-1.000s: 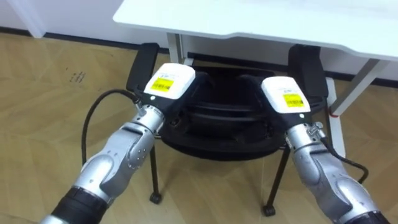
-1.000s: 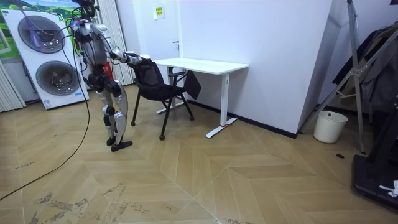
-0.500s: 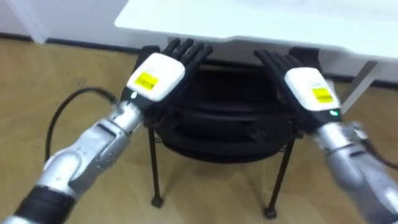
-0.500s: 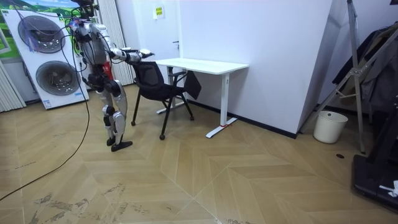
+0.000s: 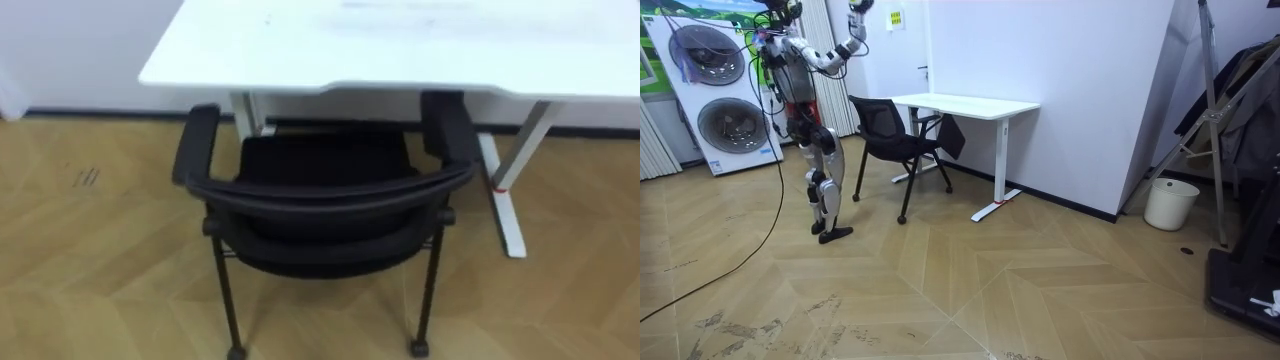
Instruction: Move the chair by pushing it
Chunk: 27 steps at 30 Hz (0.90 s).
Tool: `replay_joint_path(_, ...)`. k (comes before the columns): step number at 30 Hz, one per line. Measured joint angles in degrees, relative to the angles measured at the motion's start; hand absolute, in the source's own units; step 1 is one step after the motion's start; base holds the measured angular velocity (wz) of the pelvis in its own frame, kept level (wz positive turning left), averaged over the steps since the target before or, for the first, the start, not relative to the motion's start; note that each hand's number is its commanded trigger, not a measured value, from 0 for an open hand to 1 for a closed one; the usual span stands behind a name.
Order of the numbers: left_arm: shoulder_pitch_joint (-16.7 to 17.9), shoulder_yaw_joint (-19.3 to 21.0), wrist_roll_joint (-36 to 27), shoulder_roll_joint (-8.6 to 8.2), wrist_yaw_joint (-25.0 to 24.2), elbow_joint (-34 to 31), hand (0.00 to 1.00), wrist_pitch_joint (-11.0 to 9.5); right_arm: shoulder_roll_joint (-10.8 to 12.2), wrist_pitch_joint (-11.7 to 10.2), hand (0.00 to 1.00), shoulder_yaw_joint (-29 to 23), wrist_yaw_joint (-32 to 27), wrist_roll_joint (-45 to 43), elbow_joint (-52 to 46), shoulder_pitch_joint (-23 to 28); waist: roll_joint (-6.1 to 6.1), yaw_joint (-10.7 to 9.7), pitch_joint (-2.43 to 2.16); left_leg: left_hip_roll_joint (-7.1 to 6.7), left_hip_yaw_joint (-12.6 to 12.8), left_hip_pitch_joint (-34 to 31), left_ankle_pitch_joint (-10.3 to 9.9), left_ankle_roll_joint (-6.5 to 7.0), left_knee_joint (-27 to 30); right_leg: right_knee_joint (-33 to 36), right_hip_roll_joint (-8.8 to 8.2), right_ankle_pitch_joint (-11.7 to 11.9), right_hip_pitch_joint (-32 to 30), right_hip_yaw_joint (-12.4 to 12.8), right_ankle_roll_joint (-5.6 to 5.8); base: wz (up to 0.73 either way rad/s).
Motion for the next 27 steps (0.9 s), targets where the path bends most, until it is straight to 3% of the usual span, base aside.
replay_joint_path(1, 0.8, 1.9, -3.3, 2.04, 1.5, 2.1, 0.0, 0.4, -2.4, 0.0, 0.0, -1.7, -1.9, 2.2, 2.1, 0.0, 0.0, -1.0, -0.26, 0.04, 0.0, -0.8, -0.2, -0.19, 0.4, 0.0, 0.02, -0.3, -0.5, -0.1, 0.13, 0.06)
replay_joint_path(3, 2.1, 4.3, -9.5, 4.43, 3.0, 4.7, 0.0, 1.3, -5.8, 0.2, 0.0, -4.3, -4.5, 6.1, 5.5, 0.1, 0.02, -1.6, -0.63, -0.06, -0.1, -1.3, -0.2, -0.23, 0.5, 0.0, 0.0, -0.3, -1.2, 0.2, 0.15, -0.01)
replay_joint_path(4, 4.5, 6.8, -14.2, 5.6, 3.5, 5.6, 0.0, 1.9, -7.3, 0.2, 0.0, -6.4, -6.1, 8.1, 8.2, 0.8, 0.08, -1.8, -0.91, -0.08, -0.1, -1.6, -0.3, -0.36, 0.5, -0.1, 0.01, -0.3, -1.6, 0.6, 0.15, -0.17)
replay_joint_path(6, 7.7, 10.2, -20.5, 7.11, 3.5, 8.9, 0.0, 2.9, -7.9, 0.5, 0.0, -10.2, -8.1, 11.6, 11.4, 2.5, -0.11, -1.8, -1.41, -0.14, -0.1, -1.8, -0.4, -0.45, 0.3, 0.0, 0.01, -0.3, -2.0, 1.4, 0.14, -0.16)
replay_joint_path(9, 12.1, 13.2, -31.9, 7.4, 3.3, 15.5, 0.0, 4.9, -7.8, 1.8, 0.0, -18.1, -10.1, 19.6, 16.5, 7.5, 0.57, -2.3, -2.24, -0.12, 0.1, -2.1, -1.3, -1.06, 0.7, -0.2, 0.02, -0.5, -1.9, 1.6, 0.5, -0.03)
replay_joint_path(11, 15.9, 13.9, -38.1, 7.07, 3.3, 18.9, 0.0, 5.6, -6.9, 2.6, 0.0, -22.6, -11.2, 25.2, 20.5, 12.3, 0.94, -2.2, -2.27, -0.13, 0.1, -1.9, -1.8, -0.99, 0.6, -0.1, 0.02, -0.7, -1.9, 1.7, 0.7, -0.02)
replay_joint_path(12, 18.8, 14.2, -41.5, 5.94, 3.2, 19.9, 0.0, 5.7, -4.5, 2.8, 0.0, -25.1, -11.5, 27.7, 22.5, 16.2, 1.04, -2.1, -2.33, -0.19, -0.1, -1.8, -2.0, -0.95, 0.5, 0.0, 0.03, -0.7, -1.8, 1.9, 0.74, 0.0)
replay_joint_path(13, 21.3, 14.3, -44.6, 4.21, 2.9, 20.5, 0.0, 5.8, -0.7, 2.9, 0.0, -27.2, -11.6, 30.4, 23.3, 20.1, 1.04, -2.0, -2.33, -0.2, -0.2, -1.6, -2.3, -0.96, 0.4, 0.1, 0.12, -0.7, -1.7, 2.6, 0.77, 0.03)
replay_joint_path(14, 22.2, 14.0, -46.1, 2.83, 2.7, 20.4, 0.0, 5.8, 1.7, 2.9, 0.0, -28.1, -11.7, 31.7, 23.1, 22.2, 1.12, -2.0, -2.28, -0.28, -0.3, -1.5, -2.3, -0.95, 0.2, 0.1, 0.12, -0.6, -1.6, 2.9, 0.79, 0.13)
replay_joint_path(15, 23.7, 12.7, -48.9, -0.81, 2.2, 20.2, 0.0, 5.7, 7.5, 2.9, 0.0, -28.8, -11.7, 33.6, 23.0, 26.6, 1.22, -1.9, -2.12, -0.43, -0.5, -1.0, -2.3, -0.94, -0.4, 0.2, 0.11, -0.6, -1.3, 3.0, 0.92, 0.22)
replay_joint_path(16, 25.5, 11.0, -51.2, -5.8, 0.9, 19.7, 0.0, 5.7, 14.7, 3.1, 0.0, -28.4, -11.2, 34.4, 22.2, 31.1, 1.09, -1.6, -1.86, -0.66, -0.7, -0.5, -2.3, -0.92, -1.3, 0.3, 0.05, -0.6, -1.0, 3.2, 1.03, 0.24)
replay_joint_path(17, 26.7, 10.0, -52.4, -8.69, 0.0, 19.6, 0.0, 5.7, 18.9, 3.4, 0.0, -27.7, -10.8, 34.4, 21.6, 33.3, 1.13, -1.4, -1.83, -0.78, -0.7, -0.3, -2.3, -0.9, -1.7, 0.4, 0.02, -0.7, -1.0, 3.6, 1.14, 0.05)
replay_joint_path(19, 31.8, 7.1, -57.7, -21.24, -4.2, 19.2, 0.0, 5.8, 35.4, 4.9, 0.0, -21.0, -8.9, 34.6, 19.4, 39.1, 1.82, 0.0, -1.6, -0.96, 0.0, 0.5, -2.3, -0.87, -2.3, 1.4, 0.01, -1.1, -1.4, 6.9, 1.87, -0.15)
replay_joint_path(20, 32.9, 6.5, -59.1, -24.44, -5.1, 19.2, 0.0, 5.8, 39.3, 5.3, 0.0, -19.0, -8.4, 34.7, 19.2, 39.9, 1.95, 0.1, -1.57, -1.0, 0.0, 0.7, -2.4, -0.78, -2.4, 1.5, 0.01, -1.2, -1.4, 7.1, 2.04, -0.16)
replay_joint_path(21, 35.3, 5.0, -61.7, -30.14, -7.4, 20.3, 0.0, 5.8, 45.9, 5.9, 0.0, -14.8, -7.3, 36.0, 19.5, 40.8, 2.24, 0.3, -1.45, -1.01, 0.1, 0.9, -2.5, -0.68, -2.5, 1.9, 0.06, -1.3, -1.6, 8.2, 2.17, -0.13)
replay_joint_path(22, 37.1, 3.5, -63.3, -35.0, -10.2, 22.0, 0.0, 5.8, 51.0, 6.4, 0.0, -11.3, -5.8, 36.5, 21.2, 41.2, 2.63, 0.0, -1.29, -1.02, 0.0, 0.9, -2.6, -0.54, -2.6, 2.1, 0.09, -1.4, -1.6, 8.9, 2.31, -0.12)
replay_joint_path(23, 37.8, 2.9, -63.3, -37.39, -11.7, 22.9, 0.0, 5.7, 53.0, 6.5, 0.0, -9.6, -4.8, 36.4, 22.6, 41.3, 2.7, -0.2, -1.27, -1.06, -0.1, 0.9, -2.8, -0.48, -2.8, 2.1, 0.11, -1.5, -1.6, 9.0, 2.29, -0.07)
replay_joint_path(25, 40.7, -2.1, -62.6, -44.5, -18.5, 29.6, 0.0, 5.5, 58.5, 6.6, 0.0, -3.4, 1.1, 35.9, 30.3, 41.6, 2.66, -0.5, -1.26, -1.18, 0.0, 1.3, -3.1, -0.45, -3.1, 1.3, -0.14, -2.1, -1.6, 10.0, 1.93, -0.09)
replay_joint_path(27, 41.8, -5.1, -62.6, -47.93, -23.3, 35.1, 0.0, 5.5, 60.2, 7.0, 0.0, 0.2, 5.6, 36.1, 36.6, 41.7, 2.72, -0.7, -1.27, -1.24, 0.0, 1.9, -3.3, -0.15, -2.8, 1.3, -0.27, -2.1, -1.0, 10.2, 2.15, -0.05)
